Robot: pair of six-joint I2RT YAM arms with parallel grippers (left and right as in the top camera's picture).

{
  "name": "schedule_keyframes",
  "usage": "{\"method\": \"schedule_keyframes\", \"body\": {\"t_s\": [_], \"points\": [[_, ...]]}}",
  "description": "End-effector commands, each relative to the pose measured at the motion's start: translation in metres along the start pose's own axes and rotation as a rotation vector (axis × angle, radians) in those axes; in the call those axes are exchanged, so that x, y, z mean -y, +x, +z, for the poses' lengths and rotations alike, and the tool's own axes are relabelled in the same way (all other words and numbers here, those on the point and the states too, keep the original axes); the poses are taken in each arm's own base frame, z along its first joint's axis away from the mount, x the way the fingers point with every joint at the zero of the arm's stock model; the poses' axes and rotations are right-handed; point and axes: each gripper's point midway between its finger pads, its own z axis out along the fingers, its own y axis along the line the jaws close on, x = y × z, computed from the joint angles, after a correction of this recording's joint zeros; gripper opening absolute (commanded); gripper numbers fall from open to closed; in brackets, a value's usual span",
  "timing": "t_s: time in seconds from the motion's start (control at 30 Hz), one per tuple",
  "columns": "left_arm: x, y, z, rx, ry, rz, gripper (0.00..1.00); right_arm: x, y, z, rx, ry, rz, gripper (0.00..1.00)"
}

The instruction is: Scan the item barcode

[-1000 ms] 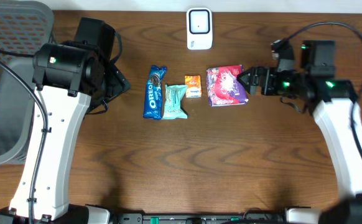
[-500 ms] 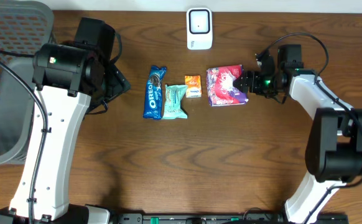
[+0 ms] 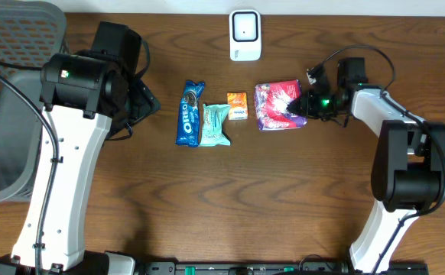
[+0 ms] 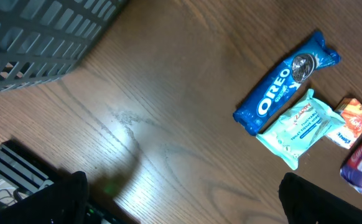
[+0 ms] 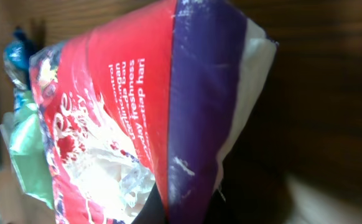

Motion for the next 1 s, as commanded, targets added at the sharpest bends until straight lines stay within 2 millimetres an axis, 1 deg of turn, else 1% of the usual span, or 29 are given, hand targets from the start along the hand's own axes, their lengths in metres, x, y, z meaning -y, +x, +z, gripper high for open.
{"method": "schedule_keyframes", "body": {"t_s": [0.0, 0.03, 0.1, 0.17, 0.3, 0.37, 0.43, 0.47, 0.53, 0.67, 0.73, 0.77, 0.8, 0.87, 0.9, 0.97], "points": [[-0.004, -0.002, 0.001, 0.011, -0.019, -0.005, 0.98, 0.002, -0.038, -0.060, 0.122, 0.243, -0.082, 0.01], [-0.004, -0.002, 0.001, 0.011, -0.019, -0.005, 0.98, 0.001, -0.045, -0.080, 0.152, 0.344, -0.097, 0.01], [-0.004, -0.002, 0.001, 0.011, -0.019, -0.005, 0.98, -0.003, -0.053, -0.113, 0.206, 0.512, -0.125, 0.01], [-0.004, -0.002, 0.001, 0.011, -0.019, -0.005, 0.98, -0.001, -0.054, -0.136, 0.248, 0.666, -0.125, 0.01], [-0.004, -0.002, 0.001, 0.011, -0.019, -0.005, 0.98, 0.021, -0.047, -0.186, 0.341, 1.103, -0.043, 0.01], [-0.004, -0.002, 0.001, 0.011, -0.019, -0.005, 0.98, 0.027, -0.041, -0.203, 0.382, 1.292, -0.019, 0.01], [-0.004, -0.002, 0.001, 0.011, -0.019, -0.005, 0.98, 0.031, -0.036, -0.210, 0.410, 1.427, -0.018, 0.01], [-0.004, -0.002, 0.001, 0.011, -0.019, -0.005, 0.98, 0.033, -0.033, -0.208, 0.415, 1.465, -0.018, 0.01], [-0.004, -0.002, 0.001, 0.011, -0.019, -0.005, 0.98, 0.037, -0.029, -0.197, 0.408, 1.501, -0.021, 0.01], [-0.004, -0.002, 0.001, 0.011, -0.019, -0.005, 0.98, 0.044, -0.021, -0.159, 0.318, 1.514, -0.080, 0.01], [-0.004, -0.002, 0.001, 0.011, -0.019, -0.006, 0.98, 0.041, -0.016, -0.138, 0.279, 1.497, -0.120, 0.05], [-0.004, -0.002, 0.001, 0.011, -0.019, -0.005, 0.98, 0.036, -0.014, -0.128, 0.264, 1.486, -0.146, 0.09], [-0.004, -0.002, 0.001, 0.011, -0.019, -0.005, 0.98, 0.031, -0.012, -0.119, 0.258, 1.475, -0.166, 0.15], [-0.004, -0.002, 0.001, 0.011, -0.019, -0.005, 0.98, 0.015, -0.011, -0.101, 0.262, 1.423, -0.206, 0.35], [-0.004, -0.002, 0.001, 0.011, -0.019, -0.005, 0.98, 0.007, -0.010, -0.092, 0.266, 1.386, -0.220, 0.48], [-0.004, -0.002, 0.001, 0.011, -0.019, -0.005, 0.98, -0.019, -0.009, -0.070, 0.266, 1.289, -0.265, 0.76]]}}
